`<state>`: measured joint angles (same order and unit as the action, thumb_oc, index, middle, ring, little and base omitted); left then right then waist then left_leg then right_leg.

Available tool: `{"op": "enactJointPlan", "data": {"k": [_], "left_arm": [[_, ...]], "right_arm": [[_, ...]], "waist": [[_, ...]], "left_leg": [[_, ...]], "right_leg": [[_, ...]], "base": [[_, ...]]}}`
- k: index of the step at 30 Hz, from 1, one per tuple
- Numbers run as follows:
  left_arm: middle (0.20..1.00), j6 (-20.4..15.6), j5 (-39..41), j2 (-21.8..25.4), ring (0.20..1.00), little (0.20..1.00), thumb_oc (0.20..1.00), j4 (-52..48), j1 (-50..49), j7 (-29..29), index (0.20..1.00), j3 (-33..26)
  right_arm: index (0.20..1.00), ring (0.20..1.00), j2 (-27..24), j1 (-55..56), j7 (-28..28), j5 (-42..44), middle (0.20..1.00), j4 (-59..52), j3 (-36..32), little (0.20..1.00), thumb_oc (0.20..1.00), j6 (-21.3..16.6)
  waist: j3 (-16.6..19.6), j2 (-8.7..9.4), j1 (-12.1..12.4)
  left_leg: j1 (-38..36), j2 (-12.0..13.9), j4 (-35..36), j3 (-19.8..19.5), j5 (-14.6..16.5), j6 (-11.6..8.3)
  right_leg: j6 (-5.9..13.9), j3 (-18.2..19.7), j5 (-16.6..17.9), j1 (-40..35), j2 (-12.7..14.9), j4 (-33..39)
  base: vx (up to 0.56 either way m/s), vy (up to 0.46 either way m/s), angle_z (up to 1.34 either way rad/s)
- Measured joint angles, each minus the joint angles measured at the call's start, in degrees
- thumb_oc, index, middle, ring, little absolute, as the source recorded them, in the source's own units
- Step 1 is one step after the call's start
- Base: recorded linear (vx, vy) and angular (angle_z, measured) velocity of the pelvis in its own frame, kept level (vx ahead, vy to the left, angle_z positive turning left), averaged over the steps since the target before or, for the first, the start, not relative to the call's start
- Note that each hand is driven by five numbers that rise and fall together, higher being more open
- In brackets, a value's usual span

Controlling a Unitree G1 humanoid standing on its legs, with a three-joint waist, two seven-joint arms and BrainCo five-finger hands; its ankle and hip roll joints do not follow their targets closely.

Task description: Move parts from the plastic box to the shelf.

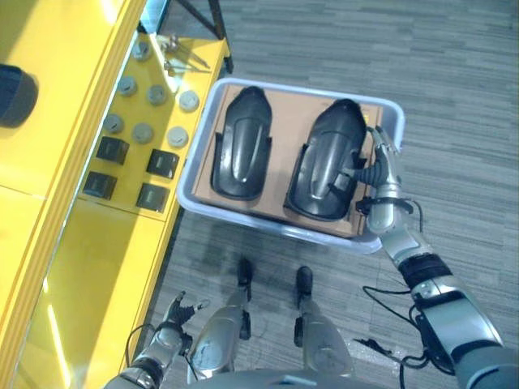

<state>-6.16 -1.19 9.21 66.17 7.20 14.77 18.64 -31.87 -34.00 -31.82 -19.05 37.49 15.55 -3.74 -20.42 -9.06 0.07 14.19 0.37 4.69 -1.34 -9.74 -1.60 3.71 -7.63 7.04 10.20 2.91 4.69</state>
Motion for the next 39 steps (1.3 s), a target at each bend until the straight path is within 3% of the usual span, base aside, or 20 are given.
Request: {"op": "enactJointPlan", "data": {"k": [8,9,10,20,24,29,33,35,39], "left_arm": [[1.000,0.1,3.1,0.0,1.000,1.000,1.000,-0.3,0.2,1.9,1.000,-0.7],[1.000,0.1,3.4,0.0,1.000,1.000,1.000,-0.4,0.3,2.1,1.000,-0.6],[1.000,0.1,3.4,0.0,1.000,1.000,1.000,-0.5,0.4,2.2,1.000,-0.6],[1.000,0.1,3.7,0.0,1.000,1.000,1.000,-2.6,0.6,2.5,1.000,-1.3],[1.000,-0.2,9.4,0.1,1.000,1.000,1.000,-3.0,-0.1,2.5,1.000,-7.4],[1.000,-0.8,18.1,0.7,1.000,1.000,1.000,-7.2,-2.8,2.5,1.000,-12.0],[1.000,-1.5,20.9,2.5,1.000,1.000,1.000,-19.6,-6.3,2.5,1.000,-12.3],[1.000,-1.4,22.1,4.1,1.000,1.000,1.000,-31.0,-8.8,2.3,1.000,-12.3],[1.000,-2.6,22.4,9.8,1.000,1.000,1.000,-48.4,-10.3,-0.1,1.000,-11.9]], "right_arm": [[1.000,1.000,2.4,0.5,-1.1,3.5,1.000,1.9,-0.1,1.000,1.000,1.4],[0.746,0.746,2.8,0.5,-1.1,3.6,0.746,2.0,-0.1,0.746,0.746,1.4],[0.200,0.200,3.2,0.5,-1.1,3.9,0.200,2.0,-0.1,0.200,0.200,1.4],[0.200,0.200,3.1,4.8,-0.8,6.4,0.200,-0.1,-2.7,0.200,0.200,1.5],[0.200,0.200,3.3,8.4,0.4,7.8,0.200,-0.6,-3.7,0.200,0.200,1.7],[0.200,0.200,3.0,12.0,1.4,9.6,0.200,-0.6,-5.9,0.200,0.200,3.6],[0.200,0.200,0.6,14.1,3.4,9.4,0.200,-1.3,-6.9,0.200,0.200,4.2],[0.200,0.200,-2.5,15.3,4.5,7.4,0.200,-5.3,-7.7,0.200,0.200,4.8],[0.200,0.200,-6.3,15.5,5.6,3.1,0.200,-12.4,-10.1,0.200,0.200,4.7]], "waist": [[-1.0,-0.11,-0.7],[-1.0,-0.11,-0.8],[-1.0,-0.11,-0.9],[-0.9,0.08,-2.0],[-0.5,0.66,-2.0],[1.0,1.61,-1.8],[3.3,2.31,-1.4],[3.4,2.33,-0.8],[6.3,2.48,-0.8]], "left_leg": [[1.3,-0.1,0.0,-0.5,-0.2,-0.10],[1.4,-0.1,0.0,-0.5,-0.2,-0.11],[1.4,0.0,0.0,-0.5,-0.2,-0.12],[-1.0,0.2,0.0,-0.5,-0.3,-0.33],[-2.8,0.3,0.1,-0.6,0.4,-1.21],[-4.9,0.2,0.4,-0.5,1.2,-0.24],[-7.1,0.2,0.4,-0.4,1.7,0.07],[-9.2,0.3,0.4,-0.4,2.0,0.11],[-11.7,0.4,0.4,-0.3,2.9,0.22]], "right_leg": [[0.04,-0.6,-0.1,1.2,0.0,0.0],[0.03,-0.6,-0.1,1.2,-0.1,0.0],[0.02,-0.6,-0.1,1.2,-0.1,0.0],[-0.02,-0.7,0.0,-1.4,-0.2,0.0],[-0.07,-0.7,-0.1,-3.2,-0.2,0.0],[-0.20,-0.6,-0.5,-5.2,-0.1,0.0],[-0.33,-0.6,-0.7,-7.4,-0.1,0.0],[-0.33,-0.7,-0.8,-9.6,-0.1,0.0],[-0.40,-0.6,-1.9,-12.2,-0.1,0.1]], "base": [[0.00,0.001,0.02],[0.00,0.000,0.00],[0.00,0.000,0.00],[0.00,-0.007,0.00],[0.01,-0.019,0.00],[0.04,-0.046,-0.01],[0.05,-0.059,-0.01],[0.02,-0.024,0.00],[0.04,-0.036,0.00]]}}
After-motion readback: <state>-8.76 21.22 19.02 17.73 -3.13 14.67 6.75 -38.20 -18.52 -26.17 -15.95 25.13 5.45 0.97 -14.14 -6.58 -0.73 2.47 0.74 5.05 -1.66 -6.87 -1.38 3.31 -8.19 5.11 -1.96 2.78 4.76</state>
